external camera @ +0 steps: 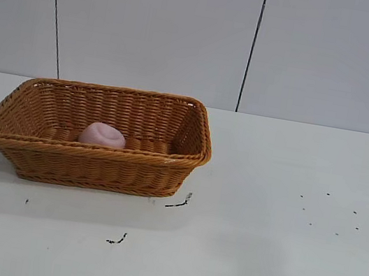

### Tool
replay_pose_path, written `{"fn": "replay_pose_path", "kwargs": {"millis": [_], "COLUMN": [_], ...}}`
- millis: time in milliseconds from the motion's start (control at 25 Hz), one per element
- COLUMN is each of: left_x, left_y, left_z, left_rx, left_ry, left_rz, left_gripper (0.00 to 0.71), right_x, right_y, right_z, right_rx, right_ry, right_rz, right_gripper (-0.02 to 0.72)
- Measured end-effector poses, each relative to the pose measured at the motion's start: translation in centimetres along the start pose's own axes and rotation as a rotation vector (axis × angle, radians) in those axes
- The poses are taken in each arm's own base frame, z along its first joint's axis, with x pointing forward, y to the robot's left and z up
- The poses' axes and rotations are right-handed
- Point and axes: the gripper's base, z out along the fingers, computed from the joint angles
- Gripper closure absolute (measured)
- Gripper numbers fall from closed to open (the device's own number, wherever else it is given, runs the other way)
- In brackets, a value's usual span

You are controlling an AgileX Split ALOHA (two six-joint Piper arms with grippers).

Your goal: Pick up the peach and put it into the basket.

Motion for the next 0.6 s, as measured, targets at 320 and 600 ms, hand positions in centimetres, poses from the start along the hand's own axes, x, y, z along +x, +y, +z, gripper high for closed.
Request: {"fn": "replay_pose_path", "kwargs": {"millis": [320,600], "left_x": [0.0,0.0], "left_y": [0.0,0.0], "left_z": [0.0,0.0], "left_rx": [0.000,0.000], "left_ry": [0.000,0.000], "left_rz": [0.000,0.000], "left_gripper": [0.018,0.018], "right_x": [1.1,1.1], "right_y": [-0.3,-0.4], "right_z": [-1.7,-1.7], "right_rx": [0.027,0.036], "right_ry": [-0.123,-0.124], "right_rz": [0.017,0.015], "right_gripper": [0.014,0.014]}}
